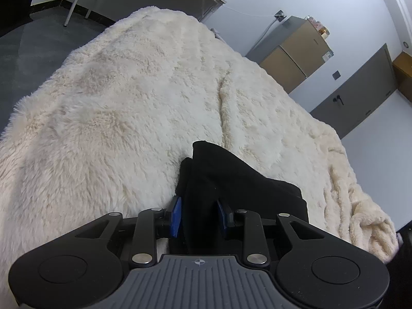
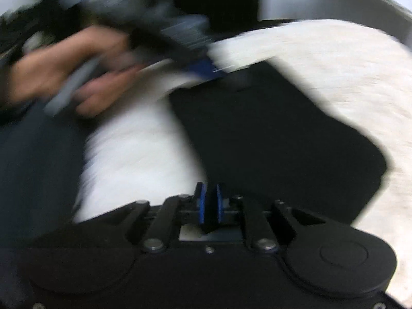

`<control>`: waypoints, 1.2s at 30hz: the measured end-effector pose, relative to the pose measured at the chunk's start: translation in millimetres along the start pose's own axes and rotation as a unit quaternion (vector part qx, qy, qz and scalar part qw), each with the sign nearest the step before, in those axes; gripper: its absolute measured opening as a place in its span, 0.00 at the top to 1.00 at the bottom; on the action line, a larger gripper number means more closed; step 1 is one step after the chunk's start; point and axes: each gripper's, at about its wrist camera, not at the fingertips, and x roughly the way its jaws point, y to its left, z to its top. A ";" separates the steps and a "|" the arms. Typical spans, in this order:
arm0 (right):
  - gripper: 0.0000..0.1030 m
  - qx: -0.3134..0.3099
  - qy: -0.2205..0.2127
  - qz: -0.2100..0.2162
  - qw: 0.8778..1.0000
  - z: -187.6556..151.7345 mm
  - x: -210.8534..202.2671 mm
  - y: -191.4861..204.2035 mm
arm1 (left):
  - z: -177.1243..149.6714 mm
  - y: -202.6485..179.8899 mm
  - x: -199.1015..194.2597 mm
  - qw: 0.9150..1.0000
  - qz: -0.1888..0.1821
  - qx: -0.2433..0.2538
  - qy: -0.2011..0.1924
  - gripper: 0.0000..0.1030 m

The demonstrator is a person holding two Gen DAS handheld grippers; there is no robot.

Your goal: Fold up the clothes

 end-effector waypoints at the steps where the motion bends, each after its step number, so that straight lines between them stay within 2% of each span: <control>1: 0.89 0.016 -0.022 -0.007 1.000 -1.0 -8.1 -3.0 | 0.3 0.3 0.0 1.000 -0.001 -0.001 -0.002 0.76; 3: 0.89 0.064 -0.075 -0.027 0.995 1.4 -18.8 -18.3 | 1.7 -0.3 -6.0 1.000 -0.005 -0.003 -0.023 0.76; 4: 0.85 0.087 -0.102 -0.050 0.990 4.0 -21.3 -27.7 | 2.3 -3.1 -17.2 0.998 -0.021 0.002 -0.055 0.76; 5: 0.84 0.098 -0.110 -0.060 0.987 5.8 -20.4 -32.6 | 1.3 -9.9 -31.8 0.994 -0.049 0.019 -0.094 0.76; 6: 0.84 0.110 -0.107 -0.069 0.986 9.4 -13.3 -38.0 | 0.5 -12.4 -35.5 0.993 -0.057 0.026 -0.103 0.76; 7: 0.85 0.117 -0.084 -0.069 0.987 12.9 0.7 -39.8 | -3.4 -24.9 -41.9 0.989 -0.078 0.063 -0.112 0.76; 8: 0.85 0.106 -0.064 -0.062 0.990 11.5 9.7 -32.4 | -4.4 -27.4 -42.9 0.988 -0.081 0.070 -0.111 0.76; 10: 0.86 0.070 -0.045 -0.044 0.996 3.9 19.6 -7.8 | -9.3 -41.1 -32.1 0.988 -0.078 0.110 -0.075 0.76; 12: 0.82 0.045 -0.029 0.000 0.999 -0.4 20.9 9.1 | -11.8 -49.2 -8.4 0.989 -0.042 0.139 -0.021 0.76; 14: 0.84 0.025 -0.032 0.023 0.999 -4.0 12.4 19.7 | -7.3 -45.6 14.1 0.989 -0.004 0.146 0.001 0.76; 15: 0.83 0.025 -0.055 -0.004 0.998 -5.8 4.9 17.4 | -3.9 -43.6 20.9 0.989 0.002 0.148 -0.001 0.77; 17: 0.73 0.033 -0.103 -0.073 0.991 -11.2 -8.0 7.2 | 0.1 -40.5 27.9 0.989 0.010 0.148 -0.007 0.83; 18: 0.62 0.048 -0.130 -0.134 0.981 -17.2 -14.7 -4.4 | 1.0 -39.5 30.5 0.989 0.013 0.148 -0.007 0.83; 19: 0.57 0.063 -0.157 -0.195 0.966 -23.3 -21.3 -16.0 | 1.0 -40.2 31.0 0.989 0.016 0.149 -0.009 0.85; 20: 0.56 0.074 -0.173 -0.236 0.953 -27.3 -24.4 -25.6 | 0.9 -41.1 31.3 0.988 0.019 0.151 -0.010 0.85; 21: 0.56 0.086 -0.172 -0.257 0.947 -31.6 -19.8 -36.5 | -1.2 -45.5 27.6 0.987 0.020 0.160 -0.020 0.85; 22: 0.58 0.102 -0.165 -0.272 0.943 -37.9 -11.0 -49.9 | -3.4 -50.3 23.4 0.985 0.022 0.170 -0.031 0.84; 23: 0.59 0.111 -0.156 -0.269 0.944 -41.8 -2.1 -59.6 | -5.7 -55.2 19.3 0.983 0.023 0.180 -0.042 0.83; 24: 0.59 0.126 -0.151 -0.273 0.942 -45.5 4.9 -69.4 | -9.3 -61.0 12.9 0.980 0.008 0.194 -0.051 0.82; 25: 0.59 0.149 -0.152 -0.283 0.935 -48.3 6.8 -78.6 | -17.5 -73.4 8.9 0.974 -0.009 0.223 -0.044 0.80; 26: 0.59 0.172 -0.156 -0.292 0.928 -50.0 5.2 -87.2 | -20.0 -75.0 7.6 0.972 -0.009 0.230 -0.042 0.80; 28: 0.60 0.208 -0.163 -0.318 0.911 -49.9 -1.0 -97.4 | -29.4 -81.9 15.9 0.964 0.034 0.265 -0.016 0.79; 29: 0.60 0.216 -0.165 -0.326 0.905 -49.4 -6.2 -99.0 | -26.3 -76.6 23.3 0.964 0.056 0.259 -0.004 0.79; 31: 0.59 0.203 -0.175 -0.315 0.910 -47.3 -3.0 -94.2 | -18.2 -69.7 20.8 0.970 0.055 0.235 -0.024 0.79; 33: 0.58 0.156 -0.202 -0.308 0.916 -40.1 5.3 -78.8 | -11.3 -64.6 13.2 0.974 0.043 0.214 -0.061 0.72; 34: 0.55 0.134 -0.209 -0.309 0.918 -35.4 8.3 -72.0 | -9.1 -63.4 11.8 0.975 0.038 0.208 -0.070 0.67; 36: 0.52 0.098 -0.213 -0.305 0.923 -27.1 16.8 -59.1 | 3.8 -57.3 16.8 0.980 0.009 0.182 -0.082 0.63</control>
